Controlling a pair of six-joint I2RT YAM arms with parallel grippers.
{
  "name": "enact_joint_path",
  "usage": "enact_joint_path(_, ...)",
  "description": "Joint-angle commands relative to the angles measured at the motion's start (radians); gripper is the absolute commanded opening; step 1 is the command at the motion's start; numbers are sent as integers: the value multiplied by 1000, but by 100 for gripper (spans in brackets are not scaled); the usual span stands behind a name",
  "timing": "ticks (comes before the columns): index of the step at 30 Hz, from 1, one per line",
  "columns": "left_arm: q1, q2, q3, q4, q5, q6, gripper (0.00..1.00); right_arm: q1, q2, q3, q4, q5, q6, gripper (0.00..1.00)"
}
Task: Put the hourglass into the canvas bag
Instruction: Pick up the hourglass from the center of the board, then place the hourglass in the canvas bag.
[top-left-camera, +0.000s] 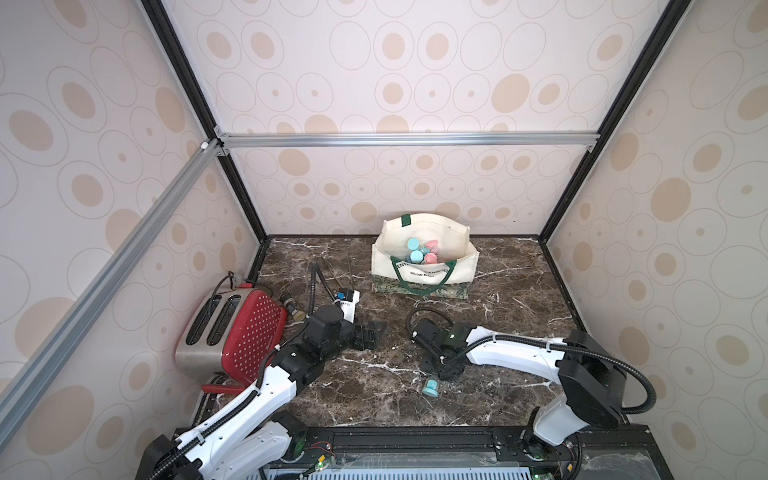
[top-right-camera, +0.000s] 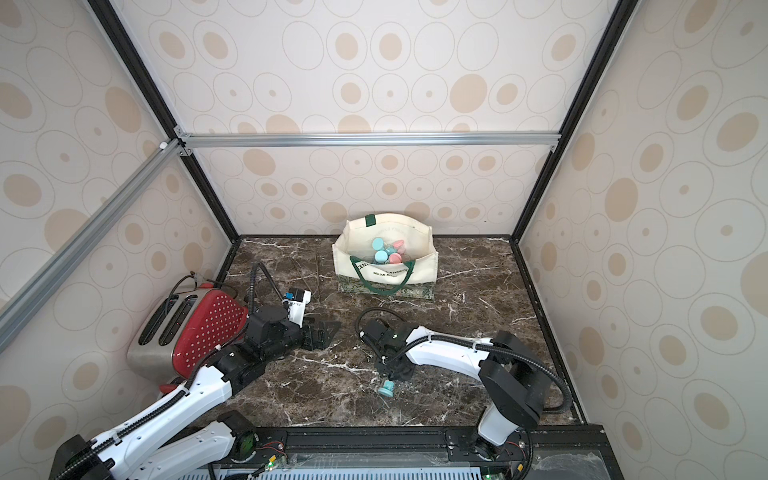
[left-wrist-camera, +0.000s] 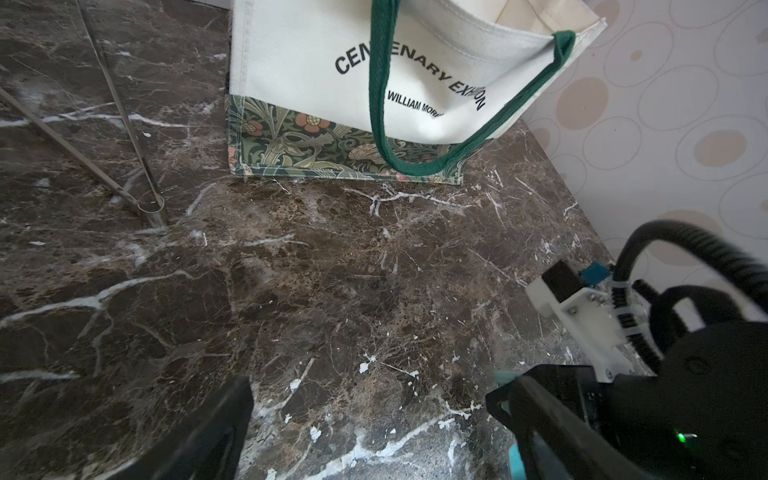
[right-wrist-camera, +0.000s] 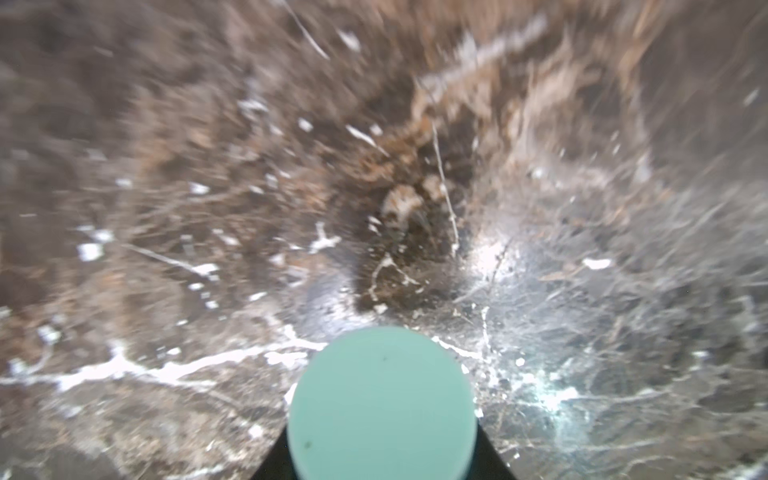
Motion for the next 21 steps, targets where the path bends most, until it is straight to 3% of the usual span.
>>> enact_joint_path(1, 0, -19, 69, -22, -33, 4, 98, -27, -66, 80, -84, 107, -92, 23)
enact_joint_path(9, 0, -11, 144, -37, -90, 9, 98, -140, -157, 263, -95, 238, -369, 21)
enact_joint_path(16, 1, 38, 216, -23, -137, -2, 97, -265, -76, 508, -31, 187, -594, 17)
enact_joint_path(21, 2, 69, 244, 9, -171, -10, 98, -325, 32, 689, 9, 154, -684, 14)
